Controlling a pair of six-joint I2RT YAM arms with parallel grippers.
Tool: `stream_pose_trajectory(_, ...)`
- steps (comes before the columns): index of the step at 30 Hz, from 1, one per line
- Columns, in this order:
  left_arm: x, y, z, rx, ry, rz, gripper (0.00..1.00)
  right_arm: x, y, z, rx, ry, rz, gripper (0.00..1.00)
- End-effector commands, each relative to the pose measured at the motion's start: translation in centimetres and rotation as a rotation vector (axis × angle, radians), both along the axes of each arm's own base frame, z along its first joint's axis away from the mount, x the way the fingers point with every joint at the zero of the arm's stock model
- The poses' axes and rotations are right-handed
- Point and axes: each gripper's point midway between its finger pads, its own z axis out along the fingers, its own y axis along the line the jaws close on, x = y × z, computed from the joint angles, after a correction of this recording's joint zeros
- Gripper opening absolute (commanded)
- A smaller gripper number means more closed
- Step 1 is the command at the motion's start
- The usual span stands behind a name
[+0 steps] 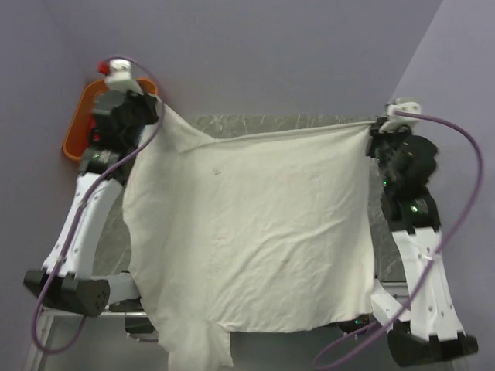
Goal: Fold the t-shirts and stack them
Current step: Flatten the tshirt out
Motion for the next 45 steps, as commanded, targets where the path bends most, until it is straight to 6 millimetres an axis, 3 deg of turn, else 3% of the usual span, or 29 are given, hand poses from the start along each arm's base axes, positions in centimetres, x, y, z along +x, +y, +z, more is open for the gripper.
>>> stream_pose_trajectory(1, 4.4, -0.9, -7.6, 0.053, 0.113, -0.022, 0.03, 5.9, 0.1, -8.6, -0.017, 0.181, -0.013, 0.0)
stream_pose_trajectory(3, 6.5, -1.4, -11.7, 0.067, 0.191, -0.026, 0.03, 8.0, 0.3, -13.7, -0.003, 0.278, -0.021, 0.0)
stream_pose_trajectory(4, 8.4, -1.7, -15.7, 0.081, 0.271, -0.027, 0.01, 9.9, 0.4, -16.6, -0.013, 0.335, -0.018, 0.0)
stream_pose_trajectory(6, 10.2, -1.9, -19.5, 0.09, 0.348, -0.017, 0.01, 11.5, 0.2, -19.8, -0.021, 0.4, -0.042, 0.0)
stream_pose_trajectory(7, 11.7, -2.1, -22.8, 0.105, 0.42, -0.015, 0.01, 12.4, 0.1, -20.9, -0.034, 0.421, -0.046, 0.0)
stream_pose_trajectory(8, 12.4, -2.1, -24.3, 0.109, 0.454, -0.01, 0.01, 13.4, -0.1, -24.0, -0.067, 0.497, -0.051, 0.0)
stream_pose_trajectory(9, 13.1, -2.2, -25.5, 0.117, 0.481, -0.005, 0.01, 14.3, -0.5, -24.4, -0.09, 0.505, -0.071, 0.0)
stream_pose_trajectory(10, 14.4, -2.3, -27.4, 0.125, 0.515, -0.006, 0.01, 15.2, -0.8, -26.8, -0.119, 0.561, -0.081, 0.0)
stream_pose_trajectory(12, 15.6, -2.4, -28.5, 0.133, 0.525, -0.005, 0.01, 16.7, -1.4, -27.2, -0.173, 0.578, -0.102, 0.0)
stream_pose_trajectory(13, 16.7, -2.3, -29.3, 0.138, 0.529, 0.002, 0.01, 17.4, -1.7, -28.8, -0.194, 0.611, -0.11, 0.0)
stream_pose_trajectory(17, 19.5, -1.9, -30.4, 0.127, 0.529, 0.017, 0.01, 19.9, -2.6, -30.3, -0.298, 0.636, -0.128, 0.0)
stream_pose_trajectory(18, 19.9, -1.8, -30.7, 0.123, 0.534, 0.016, 0.01, 20.8, -2.6, -29.8, -0.306, 0.621, -0.132, 0.0)
stream_pose_trajectory(20, 21.2, -1.8, -30.9, 0.109, 0.527, 0.017, 0.01, 21.7, -2.9, -31.1, -0.324, 0.647, -0.14, 0.0)
stream_pose_trajectory(24, 22.6, -1.9, -30.4, 0.09, 0.501, 0.015, 0.01, 23.8, -2.4, -30.6, -0.316, 0.617, -0.122, 0.0)
stream_pose_trajectory(25, 23.0, -1.9, -30.1, 0.088, 0.49, 0.018, 0.01, 24.2, -2.2, -31.3, -0.313, 0.634, -0.115, 0.0)
stream_pose_trajectory(30, 24.1, -1.2, -30.2, 0.09, 0.499, 0.051, 0.01, 25.8, -2.4, -30.1, -0.294, 0.606, -0.146, 0.0)
stream_pose_trajectory(37, 22.9, -1.1, -28.1, 0.029, 0.494, 0.065, 0.01, 26.1, -2.3, -28.8, -0.274, 0.583, -0.149, 0.0)
stream_pose_trajectory(45, 17.0, -1.0, -25.3, -0.139, 0.551, 0.112, 0.01, 23.2, -1.9, -28.2, -0.209, 0.575, -0.141, 0.0)
